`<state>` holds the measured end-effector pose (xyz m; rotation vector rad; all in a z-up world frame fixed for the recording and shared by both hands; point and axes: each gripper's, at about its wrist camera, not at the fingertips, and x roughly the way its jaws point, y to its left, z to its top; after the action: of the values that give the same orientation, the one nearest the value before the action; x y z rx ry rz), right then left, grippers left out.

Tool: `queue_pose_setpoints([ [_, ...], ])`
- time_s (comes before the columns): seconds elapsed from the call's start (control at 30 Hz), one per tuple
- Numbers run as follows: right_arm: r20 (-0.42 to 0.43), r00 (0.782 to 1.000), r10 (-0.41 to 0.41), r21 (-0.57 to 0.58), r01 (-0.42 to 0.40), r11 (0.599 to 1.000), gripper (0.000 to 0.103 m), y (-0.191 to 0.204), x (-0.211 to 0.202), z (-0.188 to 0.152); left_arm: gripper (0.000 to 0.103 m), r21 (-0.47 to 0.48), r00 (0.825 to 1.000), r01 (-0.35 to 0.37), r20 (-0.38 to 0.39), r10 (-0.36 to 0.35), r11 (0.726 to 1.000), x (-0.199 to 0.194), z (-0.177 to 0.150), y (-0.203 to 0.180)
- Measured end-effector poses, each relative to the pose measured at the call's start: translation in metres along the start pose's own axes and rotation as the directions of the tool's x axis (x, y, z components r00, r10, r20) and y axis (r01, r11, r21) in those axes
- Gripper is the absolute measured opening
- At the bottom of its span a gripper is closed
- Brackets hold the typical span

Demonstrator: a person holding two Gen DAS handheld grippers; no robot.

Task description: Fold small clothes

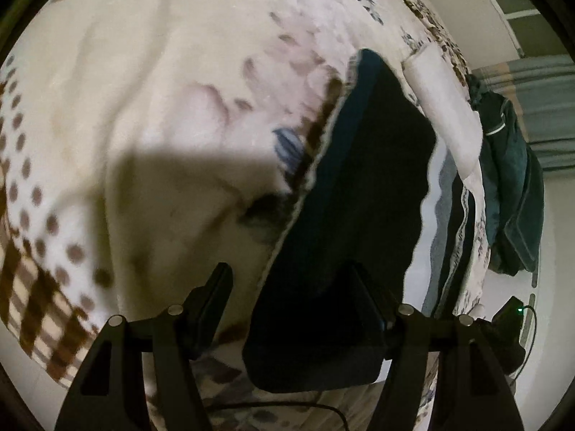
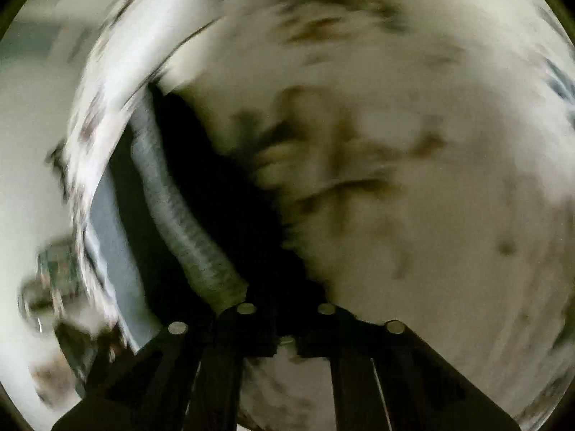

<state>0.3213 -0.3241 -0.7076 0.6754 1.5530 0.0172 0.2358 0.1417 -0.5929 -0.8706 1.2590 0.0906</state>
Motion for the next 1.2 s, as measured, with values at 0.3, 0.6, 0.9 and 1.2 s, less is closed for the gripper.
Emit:
queue_pose_setpoints([
  [0.3,-0.184,0.897,0.401,0.304,-0.336,0.891,0.055,-0.042,-0.006,-0.029,0.064,-0.078,0.997,0.066,0.049,-0.062,0.995,-0.041,-0.025,-0.001],
  [0.6,-0.122,0.903,0.412,0.302,-0.362,0.882,0.014,-0.017,0.030,-0.061,0.064,-0.252,0.932,0.297,-0.132,-0.336,0.921,0.012,-0.083,-0.042],
  [0.9,-0.065,0.917,0.393,0.173,-0.378,0.910,0.007,0.015,-0.003,-0.072,0.064,-0.486,0.834,0.434,-0.100,-0.542,0.758,0.076,-0.103,-0.053],
  [1.2,-0.092,0.912,0.399,0.175,-0.379,0.909,0.009,0.019,0.020,-0.068,0.007,-0.540,0.839,0.489,0.075,-0.539,0.686,0.069,-0.103,-0.032],
])
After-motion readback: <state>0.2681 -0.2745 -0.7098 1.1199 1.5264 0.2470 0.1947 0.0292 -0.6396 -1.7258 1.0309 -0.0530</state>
